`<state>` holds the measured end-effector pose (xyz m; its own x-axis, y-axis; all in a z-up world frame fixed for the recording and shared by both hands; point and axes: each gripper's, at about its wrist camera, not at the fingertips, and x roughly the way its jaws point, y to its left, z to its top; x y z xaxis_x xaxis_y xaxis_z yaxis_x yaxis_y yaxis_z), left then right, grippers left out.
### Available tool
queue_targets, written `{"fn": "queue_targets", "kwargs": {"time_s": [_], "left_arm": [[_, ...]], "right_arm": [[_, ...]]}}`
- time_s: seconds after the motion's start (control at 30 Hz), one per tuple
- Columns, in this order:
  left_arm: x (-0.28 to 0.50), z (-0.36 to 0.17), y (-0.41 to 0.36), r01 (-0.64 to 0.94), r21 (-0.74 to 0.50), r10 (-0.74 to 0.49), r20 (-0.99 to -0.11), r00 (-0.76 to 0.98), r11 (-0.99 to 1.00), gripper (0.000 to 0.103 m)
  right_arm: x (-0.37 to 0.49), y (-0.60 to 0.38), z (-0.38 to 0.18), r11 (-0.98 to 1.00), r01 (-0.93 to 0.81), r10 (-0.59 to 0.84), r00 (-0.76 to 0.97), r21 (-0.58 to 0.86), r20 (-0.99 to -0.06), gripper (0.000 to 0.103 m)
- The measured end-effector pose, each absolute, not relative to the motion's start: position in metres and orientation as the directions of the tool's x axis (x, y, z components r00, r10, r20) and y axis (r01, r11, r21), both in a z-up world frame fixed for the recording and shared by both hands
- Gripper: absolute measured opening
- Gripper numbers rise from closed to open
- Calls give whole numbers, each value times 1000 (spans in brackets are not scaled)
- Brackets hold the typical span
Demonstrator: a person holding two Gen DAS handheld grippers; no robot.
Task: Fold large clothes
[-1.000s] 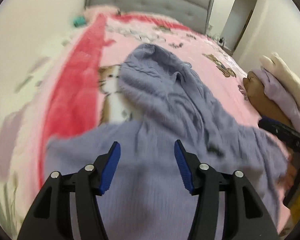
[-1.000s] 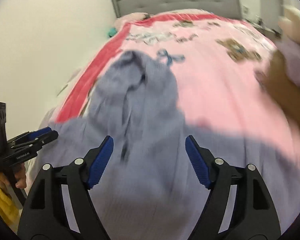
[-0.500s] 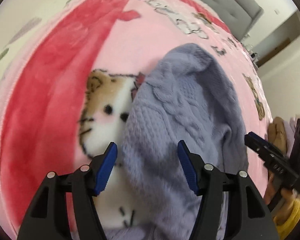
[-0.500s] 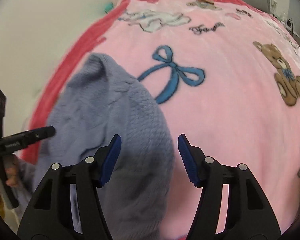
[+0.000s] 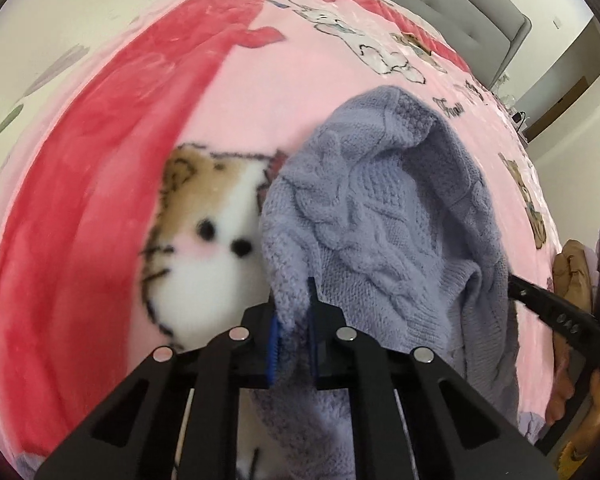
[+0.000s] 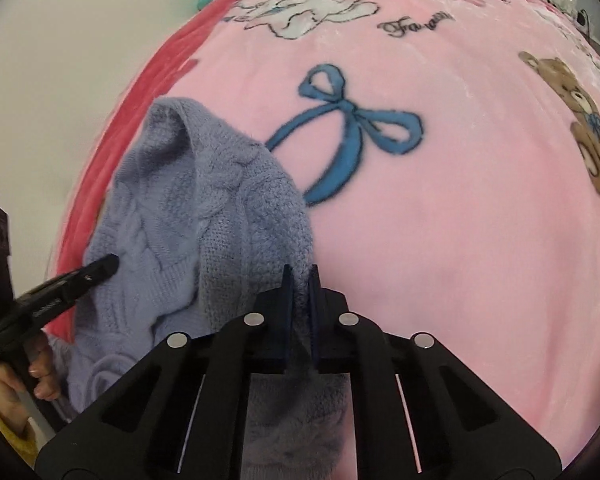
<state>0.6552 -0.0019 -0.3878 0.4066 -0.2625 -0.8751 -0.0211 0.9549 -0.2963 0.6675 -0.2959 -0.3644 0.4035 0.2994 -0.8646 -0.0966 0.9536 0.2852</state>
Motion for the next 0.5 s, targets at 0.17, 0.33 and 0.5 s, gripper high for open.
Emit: {"fn": "queue_targets", "kwargs": {"time_s": [0.17, 0.33, 0.5], "left_arm": [[648, -357, 12, -9, -380, -331, -818, 470, 925, 8], [606, -300, 30, 100, -551, -520, -689, 505, 828, 8], [541, -267, 43, 156, -600, -591, -648, 480, 785, 8]], "right_arm": [[643, -313, -320, 906, -118, 411, 473, 406, -779, 5], [577, -321, -269, 855, -188, 505, 515, 483, -693, 5], [481, -343, -241, 802, -172, 564, 535, 572, -629, 5]]}}
